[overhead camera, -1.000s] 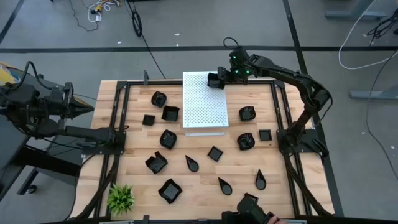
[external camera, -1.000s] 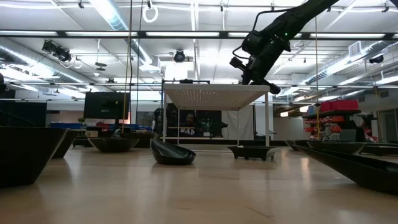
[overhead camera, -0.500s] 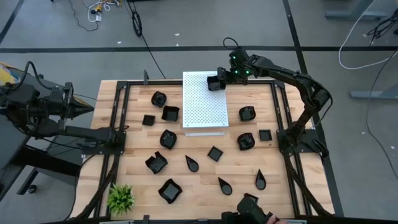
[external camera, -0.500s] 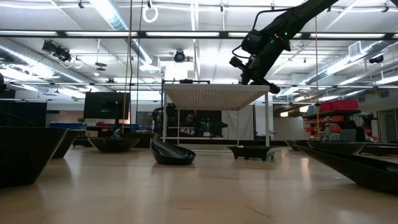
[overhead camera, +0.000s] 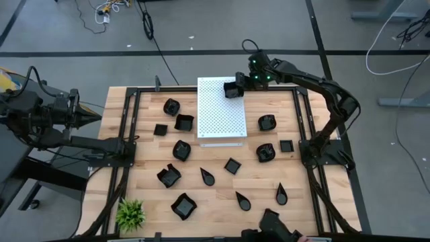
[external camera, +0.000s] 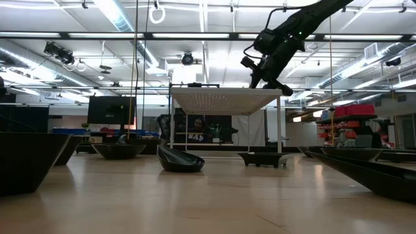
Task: Pick & Place Mini shaped plates
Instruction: Put the leaf-shaped plate on the shelf
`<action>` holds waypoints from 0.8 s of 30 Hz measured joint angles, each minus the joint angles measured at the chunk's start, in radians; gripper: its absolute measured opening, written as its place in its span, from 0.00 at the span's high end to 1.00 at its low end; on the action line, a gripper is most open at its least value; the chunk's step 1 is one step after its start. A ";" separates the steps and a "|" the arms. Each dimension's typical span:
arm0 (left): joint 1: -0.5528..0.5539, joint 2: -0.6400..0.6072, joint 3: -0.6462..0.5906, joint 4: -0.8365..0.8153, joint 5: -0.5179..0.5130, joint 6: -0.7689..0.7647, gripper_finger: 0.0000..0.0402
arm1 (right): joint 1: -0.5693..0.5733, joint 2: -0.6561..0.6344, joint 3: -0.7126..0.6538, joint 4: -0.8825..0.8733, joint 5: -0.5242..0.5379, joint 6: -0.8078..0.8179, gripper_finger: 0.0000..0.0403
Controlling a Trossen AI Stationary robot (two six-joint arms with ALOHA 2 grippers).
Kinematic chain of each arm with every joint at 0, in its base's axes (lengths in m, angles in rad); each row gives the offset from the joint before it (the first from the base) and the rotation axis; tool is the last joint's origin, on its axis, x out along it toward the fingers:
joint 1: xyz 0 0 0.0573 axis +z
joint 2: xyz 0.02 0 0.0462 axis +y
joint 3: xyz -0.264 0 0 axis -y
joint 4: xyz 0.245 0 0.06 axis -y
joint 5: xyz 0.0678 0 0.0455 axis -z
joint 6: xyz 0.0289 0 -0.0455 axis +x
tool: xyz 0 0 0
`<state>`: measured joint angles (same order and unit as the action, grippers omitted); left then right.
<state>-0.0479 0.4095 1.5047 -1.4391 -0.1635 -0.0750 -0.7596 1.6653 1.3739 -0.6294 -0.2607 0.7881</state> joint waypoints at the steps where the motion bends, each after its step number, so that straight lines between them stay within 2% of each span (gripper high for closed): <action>1: 0.000 0.000 0.000 0.000 0.000 0.000 0.99 | -0.001 -0.009 0.000 0.001 0.000 -0.009 0.76; 8: 0.000 0.000 0.000 0.000 0.000 0.000 0.99 | -0.005 -0.073 0.000 -0.008 0.002 -0.028 0.72; 18: 0.000 0.000 0.000 0.000 0.000 0.000 0.99 | 0.037 -0.142 -0.001 -0.099 0.011 -0.088 0.73; 24: 0.000 0.000 0.000 0.000 0.000 0.000 0.99 | 0.053 -0.205 -0.082 -0.105 0.018 -0.091 0.73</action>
<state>-0.0479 0.4095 1.5050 -1.4391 -0.1633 -0.0750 -0.7071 1.4599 1.2917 -0.7346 -0.2428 0.6968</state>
